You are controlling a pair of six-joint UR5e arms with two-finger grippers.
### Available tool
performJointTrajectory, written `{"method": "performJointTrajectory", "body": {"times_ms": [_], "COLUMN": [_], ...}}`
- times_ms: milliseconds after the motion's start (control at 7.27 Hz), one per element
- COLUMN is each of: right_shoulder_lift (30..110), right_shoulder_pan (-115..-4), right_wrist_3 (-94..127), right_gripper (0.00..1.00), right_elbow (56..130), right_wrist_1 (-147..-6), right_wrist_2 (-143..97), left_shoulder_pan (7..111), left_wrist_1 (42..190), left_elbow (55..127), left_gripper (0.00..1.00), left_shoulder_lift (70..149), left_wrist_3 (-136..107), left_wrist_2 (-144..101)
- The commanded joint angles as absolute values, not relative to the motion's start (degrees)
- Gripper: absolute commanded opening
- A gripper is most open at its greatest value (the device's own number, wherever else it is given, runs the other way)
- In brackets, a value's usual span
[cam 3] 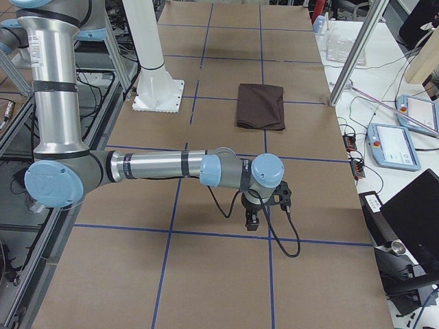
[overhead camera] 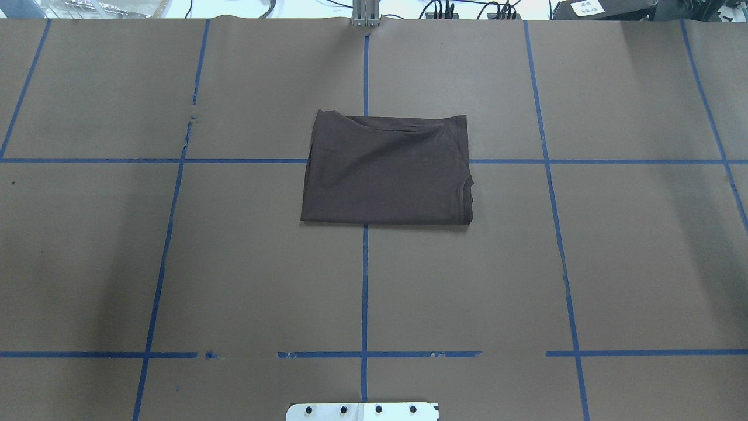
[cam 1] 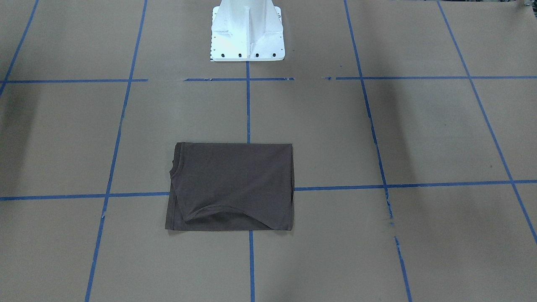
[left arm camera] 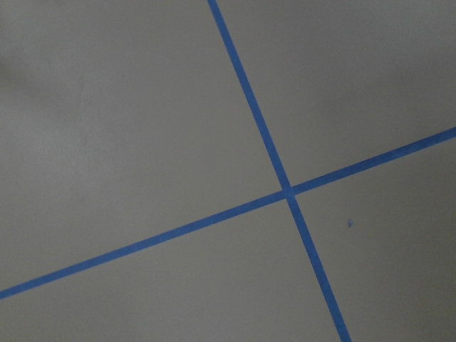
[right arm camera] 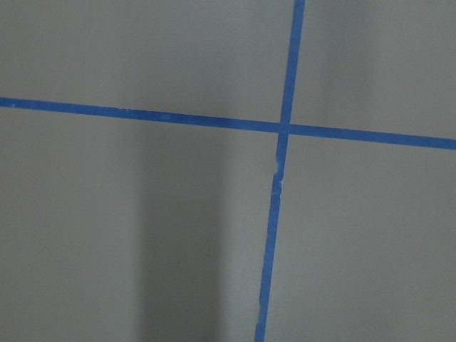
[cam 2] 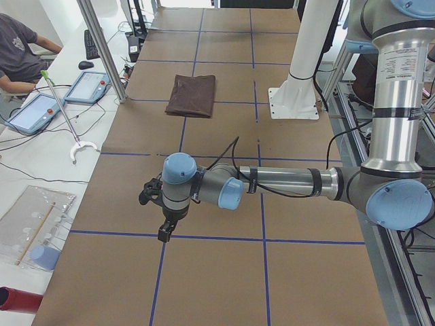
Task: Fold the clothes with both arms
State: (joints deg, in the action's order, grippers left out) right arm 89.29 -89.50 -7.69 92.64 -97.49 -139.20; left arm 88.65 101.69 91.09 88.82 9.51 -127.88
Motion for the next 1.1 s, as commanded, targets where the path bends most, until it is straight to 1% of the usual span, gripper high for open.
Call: {"method": "performJointTrajectory", "body": {"times_ms": [0,137,962], "right_shoulder_lift": [90.3,90.4,91.7], "right_shoulder_pan": [-90.8,-90.8,-90.8], "right_wrist_3": [-7.0,-7.0,-5.9], "right_gripper": [1.0,1.0,1.0], "right_elbow": [91.2,91.0,90.8], "right_wrist_1": [-95.3,-95.3,-94.9], "right_wrist_2": [-140.6,-140.6,-139.1], "left_shoulder_pan": [88.7,88.7,88.8], "left_wrist_1": [94.2,91.3,91.3], "left_elbow": [94.3,95.5,95.4], "left_gripper": [1.0,1.0,1.0], "left_shoulder_lift": [88.5,88.5,88.4], "left_wrist_3": [9.8,9.8,9.8], "left_wrist_2": [-128.1,-128.2,-128.2]}}
